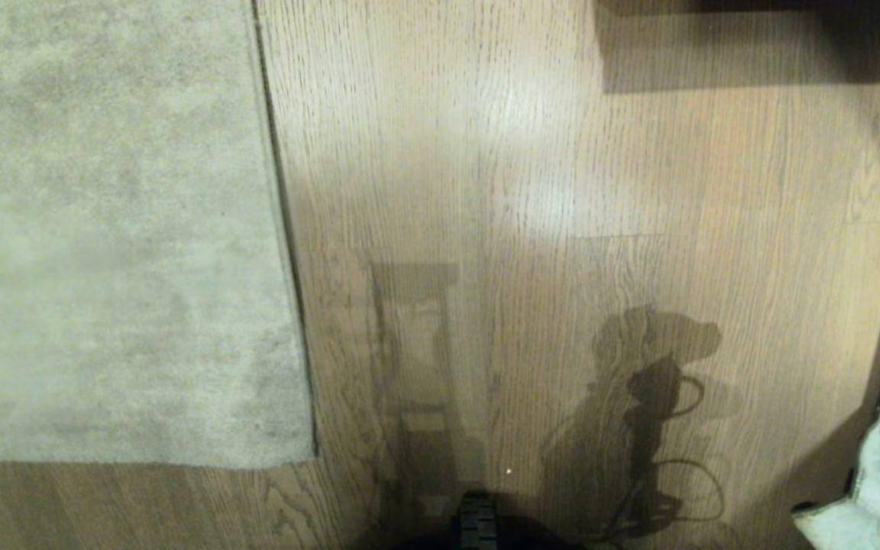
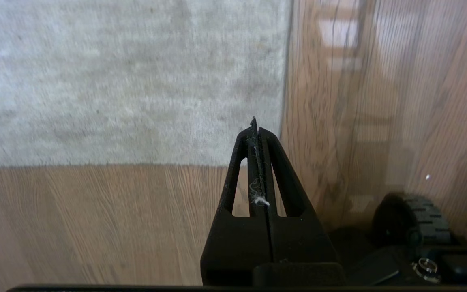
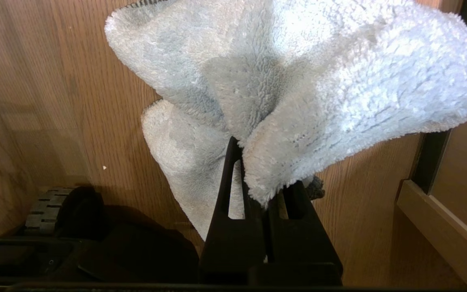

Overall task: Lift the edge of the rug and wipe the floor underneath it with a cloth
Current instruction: Lift up the carpet

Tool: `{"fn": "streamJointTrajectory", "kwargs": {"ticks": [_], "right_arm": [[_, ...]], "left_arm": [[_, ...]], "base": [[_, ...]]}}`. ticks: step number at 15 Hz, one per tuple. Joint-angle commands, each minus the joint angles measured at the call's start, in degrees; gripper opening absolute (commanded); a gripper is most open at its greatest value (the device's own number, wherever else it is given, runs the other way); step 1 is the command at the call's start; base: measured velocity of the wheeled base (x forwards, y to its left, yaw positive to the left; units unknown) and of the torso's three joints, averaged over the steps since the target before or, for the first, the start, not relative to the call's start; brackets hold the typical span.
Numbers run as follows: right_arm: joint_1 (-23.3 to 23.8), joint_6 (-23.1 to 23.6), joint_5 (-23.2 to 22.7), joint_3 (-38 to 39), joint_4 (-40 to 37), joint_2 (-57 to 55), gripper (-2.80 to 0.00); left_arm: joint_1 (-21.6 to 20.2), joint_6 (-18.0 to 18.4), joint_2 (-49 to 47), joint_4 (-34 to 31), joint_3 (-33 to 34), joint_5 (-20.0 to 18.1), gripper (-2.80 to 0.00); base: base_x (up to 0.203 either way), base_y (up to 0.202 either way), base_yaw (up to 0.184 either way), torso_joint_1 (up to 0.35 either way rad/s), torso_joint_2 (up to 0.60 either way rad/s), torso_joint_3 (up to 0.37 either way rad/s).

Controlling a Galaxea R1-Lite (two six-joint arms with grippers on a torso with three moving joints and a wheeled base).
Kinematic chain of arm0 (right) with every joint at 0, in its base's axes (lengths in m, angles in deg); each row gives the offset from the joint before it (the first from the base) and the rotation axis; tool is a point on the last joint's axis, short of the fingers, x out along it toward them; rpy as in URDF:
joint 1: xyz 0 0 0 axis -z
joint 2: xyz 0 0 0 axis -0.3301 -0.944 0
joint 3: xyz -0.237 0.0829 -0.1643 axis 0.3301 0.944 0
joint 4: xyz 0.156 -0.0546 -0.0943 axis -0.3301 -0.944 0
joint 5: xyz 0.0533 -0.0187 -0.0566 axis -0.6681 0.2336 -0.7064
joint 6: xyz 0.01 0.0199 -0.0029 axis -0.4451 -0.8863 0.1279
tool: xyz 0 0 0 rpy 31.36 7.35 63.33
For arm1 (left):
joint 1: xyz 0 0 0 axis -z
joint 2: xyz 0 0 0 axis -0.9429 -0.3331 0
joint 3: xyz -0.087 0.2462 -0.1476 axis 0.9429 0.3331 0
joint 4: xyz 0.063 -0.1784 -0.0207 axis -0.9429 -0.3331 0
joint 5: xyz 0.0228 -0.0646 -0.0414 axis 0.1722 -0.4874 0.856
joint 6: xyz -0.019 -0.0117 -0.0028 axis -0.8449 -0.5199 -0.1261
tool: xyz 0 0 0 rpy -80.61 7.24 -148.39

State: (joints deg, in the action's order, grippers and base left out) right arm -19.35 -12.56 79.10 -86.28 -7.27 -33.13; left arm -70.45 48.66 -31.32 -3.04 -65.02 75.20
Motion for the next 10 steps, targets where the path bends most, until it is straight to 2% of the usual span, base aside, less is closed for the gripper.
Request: {"fn": "streamJointTrajectory", "kwargs": {"ticks": [1, 4, 10], "right_arm": [[-0.01, 0.04, -0.04, 0.0, 0.03, -0.07, -2.8], [-0.01, 0.04, -0.04, 0.0, 0.03, -0.07, -2.8], [-0.01, 0.04, -0.04, 0.0, 0.03, -0.07, -2.8]], "left_arm": [[-0.01, -0.07, -1.03, -0.3, -1.99, -0.02, -2.8], [0.34, -0.03, -7.79, -1.01, -4.3, -0.75, -2.8], [4.52, -0.06, -28.76, -0.7, -10.5, -1.95, -2.8]], "base": [[0.0, 0.0, 0.0, 0.0, 0.0, 0.0], [0.0, 0.0, 0.0, 0.0, 0.0, 0.0], [0.0, 0.0, 0.0, 0.0, 0.0, 0.0]]}}
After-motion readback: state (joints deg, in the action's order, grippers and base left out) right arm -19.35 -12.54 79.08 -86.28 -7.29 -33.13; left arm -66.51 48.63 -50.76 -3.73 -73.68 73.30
